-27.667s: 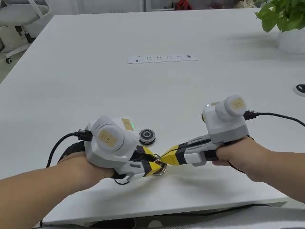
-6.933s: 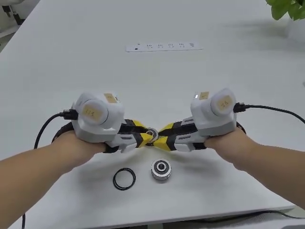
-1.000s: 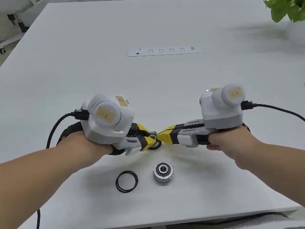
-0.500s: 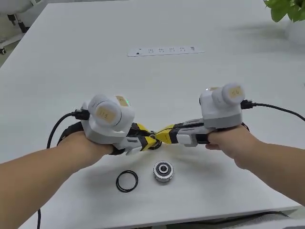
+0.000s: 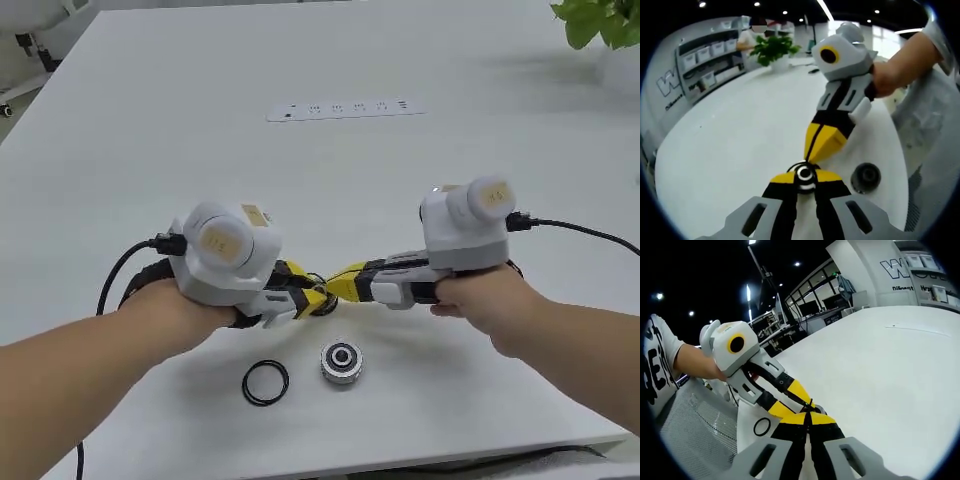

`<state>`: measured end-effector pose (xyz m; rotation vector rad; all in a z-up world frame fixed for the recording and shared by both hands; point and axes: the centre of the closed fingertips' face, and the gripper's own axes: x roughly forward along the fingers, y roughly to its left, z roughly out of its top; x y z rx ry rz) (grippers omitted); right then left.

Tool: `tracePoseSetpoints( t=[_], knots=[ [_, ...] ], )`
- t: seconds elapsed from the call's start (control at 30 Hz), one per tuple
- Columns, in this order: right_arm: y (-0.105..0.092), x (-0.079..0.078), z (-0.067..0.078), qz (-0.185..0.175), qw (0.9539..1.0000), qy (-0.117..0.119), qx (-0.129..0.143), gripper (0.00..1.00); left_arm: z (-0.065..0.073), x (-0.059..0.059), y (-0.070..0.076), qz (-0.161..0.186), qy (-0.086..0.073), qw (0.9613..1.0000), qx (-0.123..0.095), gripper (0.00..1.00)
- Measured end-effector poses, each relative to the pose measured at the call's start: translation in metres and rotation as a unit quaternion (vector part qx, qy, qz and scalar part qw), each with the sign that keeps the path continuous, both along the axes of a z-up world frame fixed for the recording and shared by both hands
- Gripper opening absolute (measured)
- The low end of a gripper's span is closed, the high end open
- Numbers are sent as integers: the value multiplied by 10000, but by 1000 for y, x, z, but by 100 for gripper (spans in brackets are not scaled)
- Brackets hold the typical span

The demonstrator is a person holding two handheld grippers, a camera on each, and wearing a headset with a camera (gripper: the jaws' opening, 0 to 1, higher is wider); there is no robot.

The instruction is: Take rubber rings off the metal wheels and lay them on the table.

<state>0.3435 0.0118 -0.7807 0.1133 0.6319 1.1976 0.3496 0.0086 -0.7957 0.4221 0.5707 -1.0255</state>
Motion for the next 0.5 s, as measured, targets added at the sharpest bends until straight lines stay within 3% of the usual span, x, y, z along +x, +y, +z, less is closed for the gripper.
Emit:
tracePoseSetpoints(
  t=[0.5],
  knots=[
    [-2, 1, 2, -90, 9999, 37, 46, 0, 1, 0, -1, 70, 100, 9999, -115, 14]
  ],
)
